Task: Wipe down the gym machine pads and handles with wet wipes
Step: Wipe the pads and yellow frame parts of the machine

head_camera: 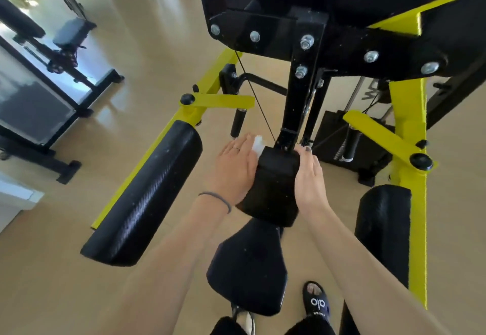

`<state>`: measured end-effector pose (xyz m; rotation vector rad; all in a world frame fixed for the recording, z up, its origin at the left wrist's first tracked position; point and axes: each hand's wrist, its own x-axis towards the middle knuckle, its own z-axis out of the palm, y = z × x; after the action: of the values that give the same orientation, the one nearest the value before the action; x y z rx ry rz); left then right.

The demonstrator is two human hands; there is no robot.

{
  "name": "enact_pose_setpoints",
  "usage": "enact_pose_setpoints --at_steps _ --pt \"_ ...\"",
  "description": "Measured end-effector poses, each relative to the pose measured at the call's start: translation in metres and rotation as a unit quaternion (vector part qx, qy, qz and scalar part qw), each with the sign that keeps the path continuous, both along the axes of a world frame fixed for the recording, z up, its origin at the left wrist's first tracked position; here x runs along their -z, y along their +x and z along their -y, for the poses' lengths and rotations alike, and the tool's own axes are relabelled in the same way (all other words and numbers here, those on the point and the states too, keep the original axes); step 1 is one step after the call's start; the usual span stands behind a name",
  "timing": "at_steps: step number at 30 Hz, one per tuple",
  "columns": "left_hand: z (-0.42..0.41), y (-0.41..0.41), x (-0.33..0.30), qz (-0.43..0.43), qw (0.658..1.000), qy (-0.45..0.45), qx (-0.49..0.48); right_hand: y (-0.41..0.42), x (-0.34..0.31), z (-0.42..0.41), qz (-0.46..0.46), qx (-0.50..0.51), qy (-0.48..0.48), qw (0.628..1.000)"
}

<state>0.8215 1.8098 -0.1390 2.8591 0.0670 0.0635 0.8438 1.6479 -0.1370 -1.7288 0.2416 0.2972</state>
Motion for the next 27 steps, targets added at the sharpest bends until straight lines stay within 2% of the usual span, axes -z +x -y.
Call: enact_pose_setpoints --at_steps 1,3,5,7,10,12,15,18,21,23,25,27 --pt "-0.006 -0.001 0.001 -0.011 0.997 -0.06 -0.04 0.0 0.001 -0.004 0.008 0.014 -0.003 1.0" --pt "-0.004 -0.007 0.002 -0.004 0.992 -0.105 -0.072 -0.003 0.002 -0.011 0.02 0.043 -0.015 0.999" --pt "0.009 -0.011 0.005 0.022 0.999 -0.041 -0.01 -0.005 0.003 -0.017 0.025 0.067 -0.027 0.997" --pt "0.024 -0.016 0.008 0.077 0.988 0.07 0.114 -0.005 0.004 -0.019 0.029 0.088 -0.034 0.995" --pt "0.018 -0.011 0.015 0.105 0.967 0.115 0.2 -0.008 0.001 -0.021 0.015 0.106 -0.036 0.994" --pt "0.002 -0.002 0.016 0.099 0.975 0.084 0.179 -0.009 0.0 -0.022 0.025 0.107 -0.051 0.993" --pt "-0.023 0.006 0.019 0.041 0.996 -0.033 0.071 -0.009 0.001 -0.025 0.028 0.124 -0.065 0.99" --pt "-0.023 0.0 0.021 0.033 0.998 -0.037 0.034 -0.01 0.003 -0.026 0.05 0.134 -0.085 0.986" --pt "-0.001 -0.005 0.017 0.115 0.984 0.047 0.127 -0.008 0.006 -0.028 0.061 0.142 -0.092 0.984" --pt "0.012 -0.007 0.018 0.133 0.965 0.094 0.205 -0.007 0.009 -0.028 0.065 0.153 -0.085 0.982" --pt "0.009 -0.001 0.012 0.133 0.96 0.072 0.234 -0.007 0.012 -0.028 0.065 0.158 -0.075 0.982" --pt "-0.003 0.0 0.002 0.107 0.973 0.029 0.204 -0.009 0.011 -0.026 0.071 0.145 -0.08 0.984"
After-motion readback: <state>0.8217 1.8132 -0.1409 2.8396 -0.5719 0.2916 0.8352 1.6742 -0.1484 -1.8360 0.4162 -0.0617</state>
